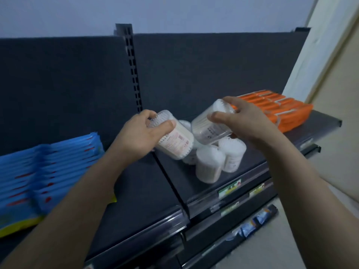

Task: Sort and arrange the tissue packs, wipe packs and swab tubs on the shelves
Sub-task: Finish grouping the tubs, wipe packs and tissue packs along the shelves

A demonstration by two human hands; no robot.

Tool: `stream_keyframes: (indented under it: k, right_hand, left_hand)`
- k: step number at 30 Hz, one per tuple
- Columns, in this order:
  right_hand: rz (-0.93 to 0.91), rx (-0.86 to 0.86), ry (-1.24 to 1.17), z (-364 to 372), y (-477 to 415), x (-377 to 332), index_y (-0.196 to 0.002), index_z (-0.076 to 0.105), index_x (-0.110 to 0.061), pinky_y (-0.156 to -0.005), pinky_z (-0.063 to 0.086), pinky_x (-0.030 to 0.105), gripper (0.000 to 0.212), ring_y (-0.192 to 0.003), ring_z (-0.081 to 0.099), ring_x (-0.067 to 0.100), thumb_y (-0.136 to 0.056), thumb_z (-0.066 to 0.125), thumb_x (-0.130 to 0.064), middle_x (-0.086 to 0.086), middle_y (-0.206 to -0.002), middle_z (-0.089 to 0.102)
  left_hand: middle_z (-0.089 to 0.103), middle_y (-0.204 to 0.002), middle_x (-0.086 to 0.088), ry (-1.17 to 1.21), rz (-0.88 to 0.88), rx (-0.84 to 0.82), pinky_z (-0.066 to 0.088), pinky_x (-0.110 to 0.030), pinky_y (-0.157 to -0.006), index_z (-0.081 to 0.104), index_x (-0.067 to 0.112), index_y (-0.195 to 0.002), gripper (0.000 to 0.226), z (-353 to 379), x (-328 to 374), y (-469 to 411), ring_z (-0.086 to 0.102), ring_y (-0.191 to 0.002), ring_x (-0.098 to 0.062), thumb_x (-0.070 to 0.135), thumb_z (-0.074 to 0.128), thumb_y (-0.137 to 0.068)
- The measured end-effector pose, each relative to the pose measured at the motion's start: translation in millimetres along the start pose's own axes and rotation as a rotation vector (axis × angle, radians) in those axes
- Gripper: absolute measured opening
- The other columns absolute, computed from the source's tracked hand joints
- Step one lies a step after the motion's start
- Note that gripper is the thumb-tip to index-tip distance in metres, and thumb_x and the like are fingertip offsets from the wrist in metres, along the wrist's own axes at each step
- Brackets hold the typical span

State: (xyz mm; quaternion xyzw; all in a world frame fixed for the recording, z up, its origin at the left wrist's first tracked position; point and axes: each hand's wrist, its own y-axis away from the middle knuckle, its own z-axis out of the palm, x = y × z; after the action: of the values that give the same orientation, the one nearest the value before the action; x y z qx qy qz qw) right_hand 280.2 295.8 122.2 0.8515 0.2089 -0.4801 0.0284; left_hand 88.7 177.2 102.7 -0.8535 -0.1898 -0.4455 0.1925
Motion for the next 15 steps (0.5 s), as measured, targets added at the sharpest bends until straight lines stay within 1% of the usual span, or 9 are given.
stream_keyframes:
  k: [2,4,6,8,10,12,15]
  right_hand:
    - [-0.016,0.022,0.008,-9,-16,9,-0.138,0.043,-0.031,-0.089,0.047,0.03,0.07,-0.111,0.057,0.017,-0.075,0.07,-0.044,-0.001,-0.132,0.053]
    - [-0.042,0.045,0.037,-13,-33,15,-0.139,0.043,-0.029,-0.088,0.04,0.024,0.069,-0.12,0.052,0.016,-0.077,0.07,-0.043,-0.001,-0.136,0.05]
    - [-0.067,0.075,0.063,-13,-51,20,-0.139,0.043,-0.029,-0.091,0.039,0.023,0.07,-0.122,0.05,0.016,-0.076,0.07,-0.043,0.001,-0.138,0.049]
    - [-0.092,0.102,0.08,-11,-69,22,-0.139,0.042,-0.03,-0.093,0.038,0.023,0.072,-0.123,0.048,0.018,-0.075,0.07,-0.045,0.004,-0.138,0.047]
    - [-0.116,0.107,0.122,-10,-88,22,-0.14,0.04,-0.031,-0.092,0.035,0.021,0.074,-0.124,0.048,0.019,-0.074,0.07,-0.048,0.006,-0.14,0.045]
    - [-0.121,0.096,0.169,-10,-106,24,-0.14,0.04,-0.032,-0.088,0.034,0.02,0.075,-0.123,0.049,0.02,-0.074,0.07,-0.049,0.006,-0.14,0.044]
    - [-0.12,0.057,0.189,-5,-133,32,-0.14,0.039,-0.033,-0.086,0.036,0.021,0.077,-0.121,0.05,0.021,-0.072,0.071,-0.05,0.008,-0.138,0.045]
  left_hand:
    - [0.055,-0.093,0.009,-0.018,0.009,-0.009,0.058,-0.038,-0.072,0.051,0.02,-0.122,0.054,14,5,-16,0.062,-0.085,-0.011,0.05,0.061,-0.078]
    - [0.056,-0.098,0.008,-0.053,0.011,-0.005,0.056,-0.041,-0.079,0.051,0.022,-0.121,0.061,20,7,-33,0.062,-0.089,-0.013,0.058,0.062,-0.074]
    - [0.054,-0.107,0.005,-0.086,0.015,0.021,0.054,-0.042,-0.084,0.051,0.026,-0.12,0.069,23,5,-53,0.06,-0.096,-0.015,0.066,0.058,-0.063]
    - [0.053,-0.11,0.006,-0.07,0.03,0.047,0.054,-0.043,-0.085,0.052,0.029,-0.116,0.07,25,4,-71,0.059,-0.097,-0.015,0.069,0.056,-0.059]
    - [0.053,-0.111,0.006,-0.041,0.035,0.067,0.054,-0.043,-0.084,0.052,0.031,-0.111,0.065,27,3,-89,0.06,-0.097,-0.014,0.069,0.056,-0.058]
    - [0.052,-0.111,0.007,-0.034,0.039,0.076,0.053,-0.043,-0.084,0.051,0.034,-0.106,0.056,33,3,-104,0.06,-0.097,-0.014,0.066,0.058,-0.061]
    - [0.048,-0.109,0.008,-0.04,0.031,0.103,0.053,-0.044,-0.085,0.049,0.034,-0.105,0.05,41,2,-122,0.058,-0.098,-0.015,0.062,0.061,-0.065]
